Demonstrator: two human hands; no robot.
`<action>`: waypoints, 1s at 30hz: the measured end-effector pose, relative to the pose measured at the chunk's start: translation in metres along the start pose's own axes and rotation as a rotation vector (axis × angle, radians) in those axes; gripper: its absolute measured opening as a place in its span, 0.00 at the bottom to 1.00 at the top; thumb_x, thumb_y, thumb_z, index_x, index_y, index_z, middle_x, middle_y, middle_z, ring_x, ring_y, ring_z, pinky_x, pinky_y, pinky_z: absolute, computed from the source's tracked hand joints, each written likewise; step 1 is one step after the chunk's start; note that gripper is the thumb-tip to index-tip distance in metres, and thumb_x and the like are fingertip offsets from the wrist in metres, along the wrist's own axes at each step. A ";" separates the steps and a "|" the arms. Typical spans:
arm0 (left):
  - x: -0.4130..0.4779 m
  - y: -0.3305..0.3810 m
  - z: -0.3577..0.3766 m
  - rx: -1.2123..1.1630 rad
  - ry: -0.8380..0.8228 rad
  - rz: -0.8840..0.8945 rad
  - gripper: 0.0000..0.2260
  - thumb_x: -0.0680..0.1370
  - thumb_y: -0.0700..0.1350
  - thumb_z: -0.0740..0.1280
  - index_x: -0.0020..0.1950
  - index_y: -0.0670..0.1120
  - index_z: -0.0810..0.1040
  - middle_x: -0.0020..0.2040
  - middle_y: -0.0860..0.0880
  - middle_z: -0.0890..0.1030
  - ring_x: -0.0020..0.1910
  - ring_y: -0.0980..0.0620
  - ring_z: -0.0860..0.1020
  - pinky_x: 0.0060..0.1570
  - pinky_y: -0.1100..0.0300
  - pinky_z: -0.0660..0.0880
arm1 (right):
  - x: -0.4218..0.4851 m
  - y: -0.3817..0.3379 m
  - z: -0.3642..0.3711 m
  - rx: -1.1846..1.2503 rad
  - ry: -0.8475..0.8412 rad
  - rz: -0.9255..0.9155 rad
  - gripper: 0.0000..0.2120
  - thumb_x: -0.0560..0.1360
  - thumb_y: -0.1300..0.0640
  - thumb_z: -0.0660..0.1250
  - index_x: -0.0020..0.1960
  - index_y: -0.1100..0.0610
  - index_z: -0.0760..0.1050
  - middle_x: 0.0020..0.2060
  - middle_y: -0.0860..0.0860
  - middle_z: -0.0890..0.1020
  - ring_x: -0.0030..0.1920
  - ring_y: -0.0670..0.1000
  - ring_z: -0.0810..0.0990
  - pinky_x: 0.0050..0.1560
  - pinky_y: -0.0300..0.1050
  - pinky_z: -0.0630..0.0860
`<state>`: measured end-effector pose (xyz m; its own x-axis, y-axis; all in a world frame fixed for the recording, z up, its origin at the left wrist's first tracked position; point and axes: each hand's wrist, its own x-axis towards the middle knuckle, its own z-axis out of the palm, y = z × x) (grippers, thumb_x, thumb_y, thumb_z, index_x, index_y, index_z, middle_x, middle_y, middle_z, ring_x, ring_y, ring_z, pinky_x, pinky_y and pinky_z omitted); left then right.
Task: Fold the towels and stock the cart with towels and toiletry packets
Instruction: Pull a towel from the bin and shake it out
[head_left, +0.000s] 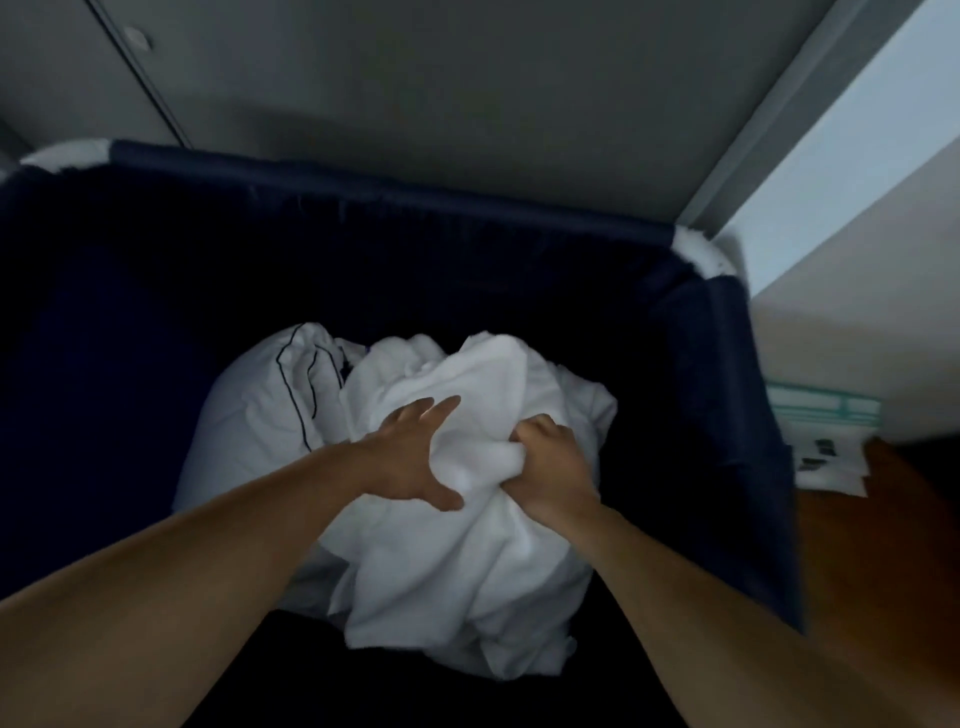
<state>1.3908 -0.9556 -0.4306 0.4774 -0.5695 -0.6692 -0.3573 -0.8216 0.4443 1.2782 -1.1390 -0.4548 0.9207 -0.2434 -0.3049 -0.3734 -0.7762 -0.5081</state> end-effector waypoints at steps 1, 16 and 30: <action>-0.006 0.013 -0.006 0.002 0.013 0.004 0.60 0.62 0.65 0.78 0.78 0.63 0.36 0.81 0.54 0.40 0.80 0.50 0.41 0.76 0.42 0.54 | -0.003 -0.002 -0.017 -0.028 0.045 -0.045 0.12 0.73 0.48 0.69 0.43 0.47 0.66 0.46 0.43 0.69 0.54 0.52 0.71 0.51 0.44 0.68; -0.157 0.224 -0.071 -0.506 0.783 0.254 0.28 0.67 0.49 0.80 0.64 0.57 0.76 0.52 0.60 0.81 0.55 0.57 0.80 0.49 0.64 0.72 | -0.134 -0.072 -0.313 0.229 0.528 -0.646 0.15 0.65 0.63 0.76 0.50 0.54 0.81 0.46 0.42 0.74 0.51 0.48 0.75 0.51 0.38 0.71; -0.252 0.437 -0.055 -0.657 0.720 0.698 0.20 0.71 0.45 0.77 0.62 0.52 0.79 0.53 0.52 0.84 0.52 0.54 0.83 0.51 0.54 0.81 | -0.303 0.018 -0.437 0.664 0.687 -0.306 0.33 0.62 0.49 0.81 0.61 0.43 0.70 0.53 0.40 0.80 0.51 0.39 0.81 0.47 0.39 0.78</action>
<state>1.1585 -1.1725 -0.0347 0.7579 -0.6099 0.2314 -0.3401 -0.0668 0.9380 1.0415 -1.3336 -0.0197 0.7749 -0.5333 0.3392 0.0959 -0.4311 -0.8972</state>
